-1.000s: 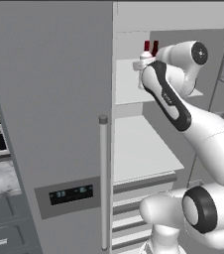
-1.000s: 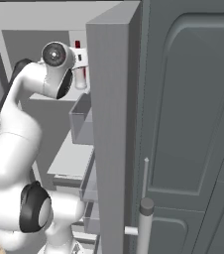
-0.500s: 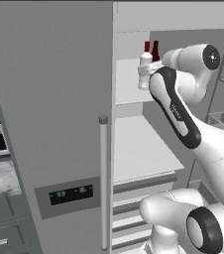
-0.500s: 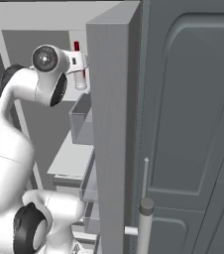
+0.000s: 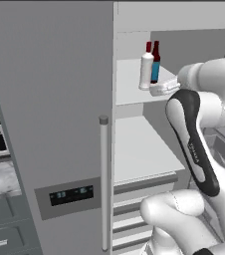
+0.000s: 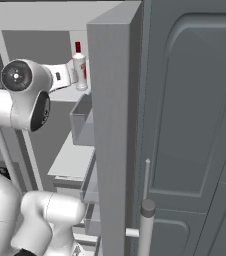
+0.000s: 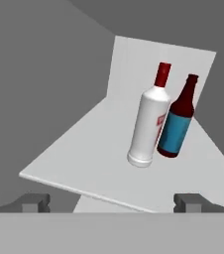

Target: Place the beer and liquor on the top shelf of the fridge to keep them out of children's reach, and place the pear on lower shelves for easy access.

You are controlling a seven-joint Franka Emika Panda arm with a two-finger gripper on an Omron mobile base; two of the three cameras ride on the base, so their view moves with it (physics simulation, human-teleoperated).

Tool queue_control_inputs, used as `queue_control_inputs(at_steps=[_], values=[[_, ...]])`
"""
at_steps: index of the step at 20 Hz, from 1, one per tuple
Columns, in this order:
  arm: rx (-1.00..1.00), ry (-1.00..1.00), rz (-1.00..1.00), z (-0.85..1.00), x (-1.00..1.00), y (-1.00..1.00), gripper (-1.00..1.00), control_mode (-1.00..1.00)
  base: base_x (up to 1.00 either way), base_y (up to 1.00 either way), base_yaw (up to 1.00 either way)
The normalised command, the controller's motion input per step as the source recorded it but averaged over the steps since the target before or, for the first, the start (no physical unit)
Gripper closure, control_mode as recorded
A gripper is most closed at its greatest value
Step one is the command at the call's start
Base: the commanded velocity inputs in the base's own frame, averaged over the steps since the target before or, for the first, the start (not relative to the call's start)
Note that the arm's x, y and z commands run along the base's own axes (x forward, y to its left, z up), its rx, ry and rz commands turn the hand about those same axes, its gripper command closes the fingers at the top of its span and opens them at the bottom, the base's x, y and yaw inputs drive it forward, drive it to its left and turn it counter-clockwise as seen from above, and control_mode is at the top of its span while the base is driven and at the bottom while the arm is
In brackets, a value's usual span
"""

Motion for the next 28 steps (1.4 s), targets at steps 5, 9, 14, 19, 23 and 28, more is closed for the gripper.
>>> queue_control_inputs(at_steps=[5, 9, 14, 19, 23, 28], values=[[-0.09, 0.09, 0.0, -0.3, -0.96, 0.0, -1.0, -1.0, 0.0, 0.0, 0.0], [-0.05, 0.09, 0.0, -0.19, -0.8, 0.0, -1.0, -1.0, 0.0, 0.0, 0.0], [-0.02, 0.03, 0.0, -0.05, -0.65, 0.0, -1.0, -1.0, 0.0, 0.0, 0.0], [0.0, 0.01, 0.0, 0.0, -0.51, 0.0, -1.0, -1.0, 0.0, 0.0, 0.0], [0.0, 0.0, 0.0, 0.0, -0.14, 0.0, -1.0, 1.0, -0.6, 0.0, 0.02], [0.0, 0.0, 0.0, 0.0, 0.0, 0.0, -1.0, 1.0, -0.98, 0.17, 0.14]])
